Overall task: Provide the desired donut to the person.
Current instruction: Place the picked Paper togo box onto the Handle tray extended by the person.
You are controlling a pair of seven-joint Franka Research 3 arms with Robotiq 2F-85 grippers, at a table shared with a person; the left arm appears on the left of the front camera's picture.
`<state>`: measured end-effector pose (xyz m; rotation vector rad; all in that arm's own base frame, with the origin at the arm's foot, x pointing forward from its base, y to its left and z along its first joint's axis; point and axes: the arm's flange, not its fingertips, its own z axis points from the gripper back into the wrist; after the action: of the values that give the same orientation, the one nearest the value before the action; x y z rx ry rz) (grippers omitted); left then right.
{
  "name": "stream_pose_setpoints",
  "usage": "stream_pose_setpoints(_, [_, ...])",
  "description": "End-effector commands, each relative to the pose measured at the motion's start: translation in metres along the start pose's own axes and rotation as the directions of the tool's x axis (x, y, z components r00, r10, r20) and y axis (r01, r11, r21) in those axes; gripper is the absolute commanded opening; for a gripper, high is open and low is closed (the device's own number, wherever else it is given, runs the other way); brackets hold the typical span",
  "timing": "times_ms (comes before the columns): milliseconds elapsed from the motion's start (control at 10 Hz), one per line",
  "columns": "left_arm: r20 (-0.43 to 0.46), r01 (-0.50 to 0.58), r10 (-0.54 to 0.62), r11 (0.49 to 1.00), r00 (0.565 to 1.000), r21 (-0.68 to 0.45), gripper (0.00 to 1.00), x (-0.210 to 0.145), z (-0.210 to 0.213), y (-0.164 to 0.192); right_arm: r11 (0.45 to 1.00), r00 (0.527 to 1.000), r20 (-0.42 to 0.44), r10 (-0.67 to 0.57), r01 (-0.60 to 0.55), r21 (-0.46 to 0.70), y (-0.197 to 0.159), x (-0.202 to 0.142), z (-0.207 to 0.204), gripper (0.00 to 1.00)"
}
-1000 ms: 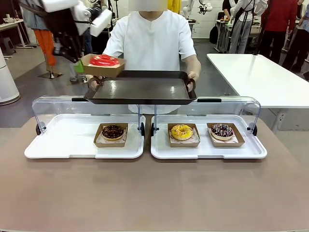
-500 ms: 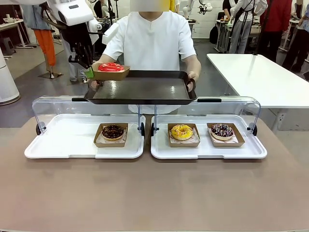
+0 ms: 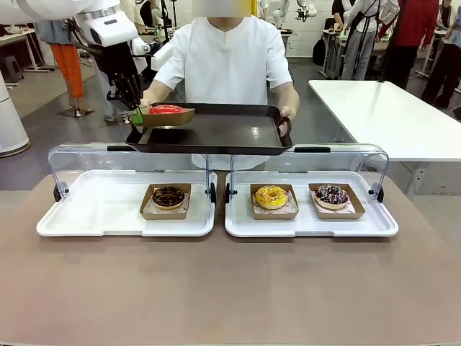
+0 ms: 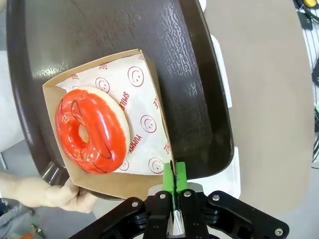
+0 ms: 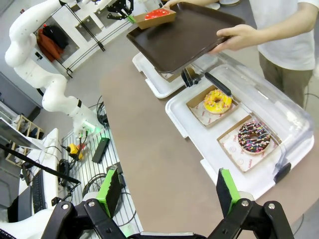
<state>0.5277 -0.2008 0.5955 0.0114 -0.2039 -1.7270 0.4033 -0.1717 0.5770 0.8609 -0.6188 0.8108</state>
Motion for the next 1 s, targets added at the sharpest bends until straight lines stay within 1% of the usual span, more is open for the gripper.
stream_pose_setpoints(0, [0.015,-0.009,0.009,1.000,1.000,-0.024,0.01,-0.001,0.003,0.012,1.000,1.000,0.004,0.003,-0.003,0.005,0.001,0.000,-0.001,1.00])
stream_pose_setpoints(300, [0.002,-0.002,0.002,0.999,1.000,-0.037,0.01,0.001,-0.006,0.019,1.000,1.000,0.004,0.003,-0.003,0.005,0.001,0.000,-0.001,1.00])
stream_pose_setpoints(500, [-0.006,0.006,-0.006,0.998,1.000,-0.055,0.01,0.000,-0.014,0.017,1.000,1.000,0.004,0.003,-0.003,0.005,0.001,0.000,-0.001,1.00])
stream_pose_setpoints(600, [0.004,0.034,-0.034,0.998,0.999,-0.058,0.61,0.001,-0.016,0.019,1.000,1.000,0.004,0.003,-0.003,0.005,0.001,0.000,-0.001,1.00])
stream_pose_setpoints(700, [0.007,0.043,-0.043,0.997,0.999,-0.062,0.61,0.001,-0.017,0.018,1.000,1.000,0.004,0.003,-0.003,0.005,0.001,0.000,-0.001,1.00])
stream_pose_setpoints(800, [0.008,0.051,-0.050,0.997,0.999,-0.062,1.00,0.003,-0.016,0.016,1.000,1.000,0.004,0.003,-0.003,0.005,0.001,0.000,-0.001,1.00])
stream_pose_setpoints(900, [0.010,0.060,-0.060,0.996,0.998,-0.062,0.62,0.005,-0.015,0.015,1.000,1.000,0.004,0.003,-0.003,0.005,0.001,0.000,-0.001,1.00])
